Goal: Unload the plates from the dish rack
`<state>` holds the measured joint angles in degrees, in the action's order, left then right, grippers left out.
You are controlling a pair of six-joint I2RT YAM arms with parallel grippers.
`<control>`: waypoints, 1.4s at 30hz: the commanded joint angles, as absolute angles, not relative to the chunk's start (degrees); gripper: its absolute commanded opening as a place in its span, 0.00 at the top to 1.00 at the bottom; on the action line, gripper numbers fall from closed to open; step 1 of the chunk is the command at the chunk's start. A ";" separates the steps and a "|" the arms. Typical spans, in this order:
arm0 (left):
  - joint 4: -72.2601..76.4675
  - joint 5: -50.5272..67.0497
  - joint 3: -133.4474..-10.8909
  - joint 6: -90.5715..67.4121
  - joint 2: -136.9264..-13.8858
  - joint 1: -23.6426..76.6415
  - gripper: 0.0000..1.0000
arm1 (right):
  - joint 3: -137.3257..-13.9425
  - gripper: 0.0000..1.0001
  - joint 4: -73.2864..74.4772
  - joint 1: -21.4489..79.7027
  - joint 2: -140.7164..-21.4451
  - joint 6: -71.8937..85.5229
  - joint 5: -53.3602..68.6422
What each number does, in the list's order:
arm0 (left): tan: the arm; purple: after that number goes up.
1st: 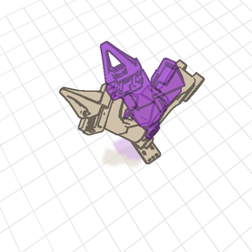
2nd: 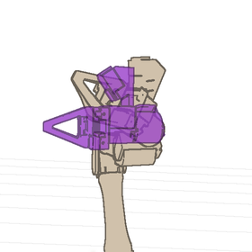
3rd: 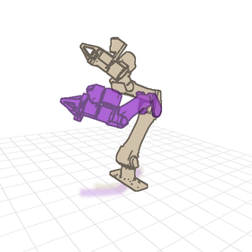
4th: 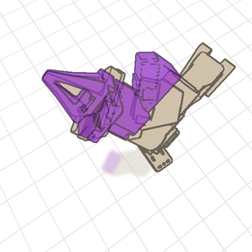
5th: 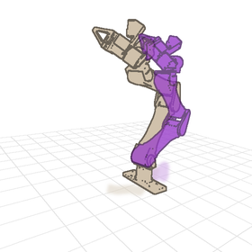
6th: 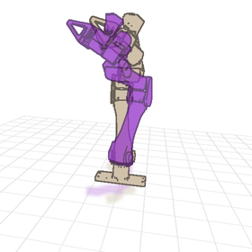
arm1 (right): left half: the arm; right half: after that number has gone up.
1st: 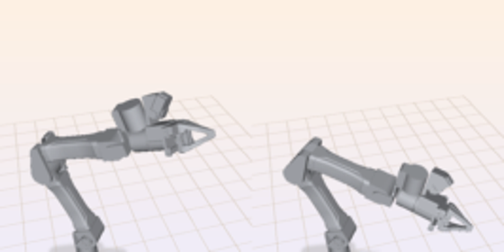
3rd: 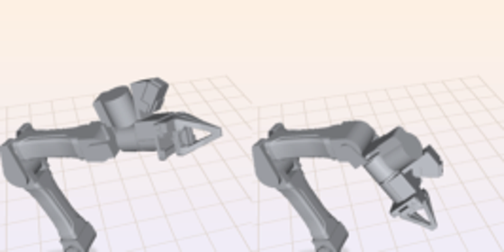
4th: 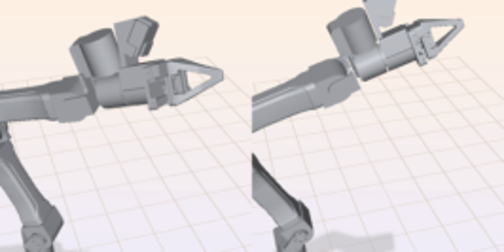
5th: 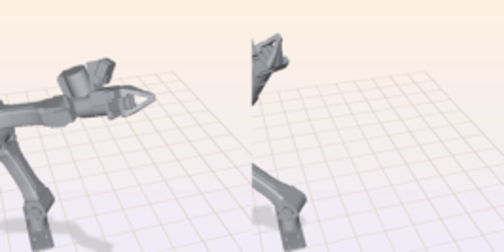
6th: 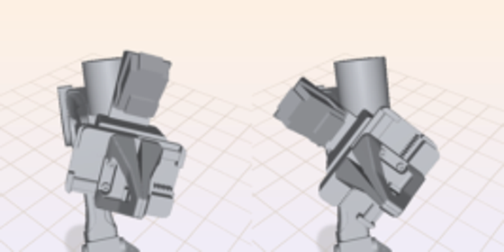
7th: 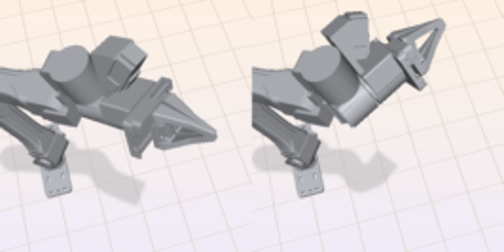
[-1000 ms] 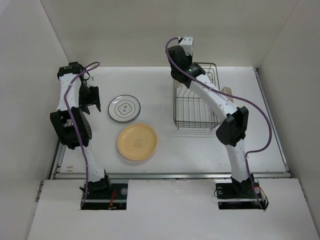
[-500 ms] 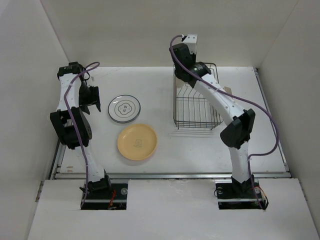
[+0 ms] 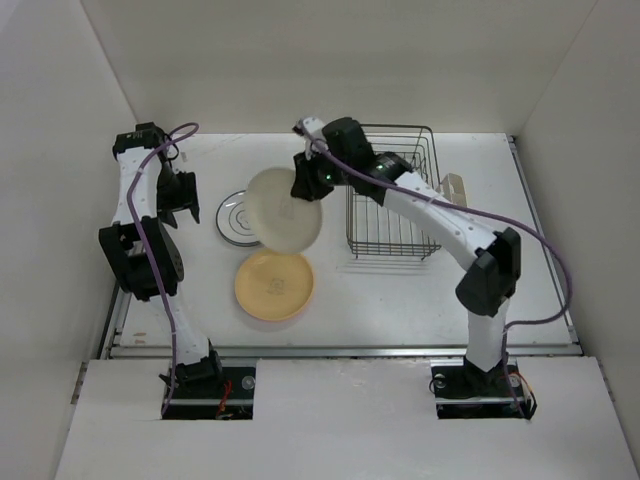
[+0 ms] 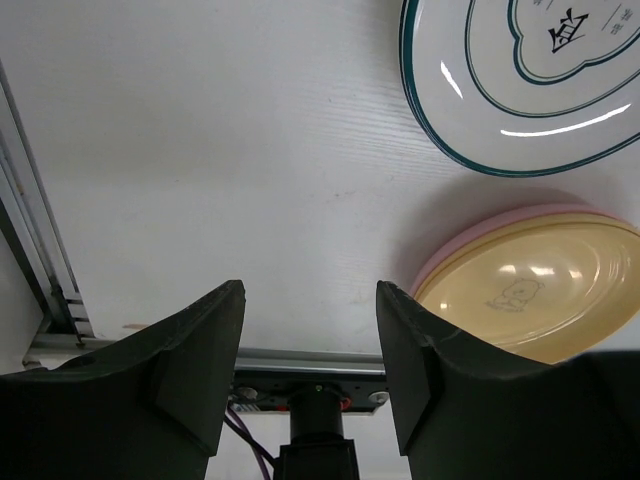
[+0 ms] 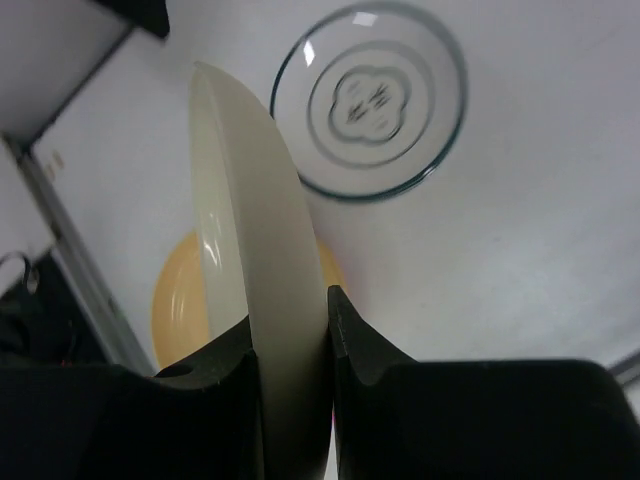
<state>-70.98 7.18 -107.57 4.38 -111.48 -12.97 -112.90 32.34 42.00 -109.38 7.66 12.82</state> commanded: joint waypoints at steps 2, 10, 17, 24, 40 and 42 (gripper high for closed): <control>-71.37 6.33 -106.44 4.04 -107.14 -13.36 0.48 | -109.78 1.00 34.01 43.24 -114.34 4.75 33.04; -70.84 5.80 -105.38 4.04 -106.08 -13.89 0.48 | -106.79 1.00 32.61 43.85 -119.52 3.60 38.14; -70.84 5.27 -104.85 4.04 -105.56 -13.89 0.48 | -109.51 0.52 36.64 45.79 -123.49 2.47 31.75; -70.84 5.27 -104.85 4.04 -105.56 -13.89 0.48 | -113.64 0.32 43.86 52.64 -125.16 -0.52 3.01; -70.84 4.66 -104.33 4.04 -105.03 -13.89 0.48 | -119.17 0.23 43.16 54.49 -119.73 5.88 -22.02; -70.31 4.05 -103.80 4.04 -104.42 -13.89 0.48 | -119.18 0.19 42.46 52.65 -117.00 10.70 -26.43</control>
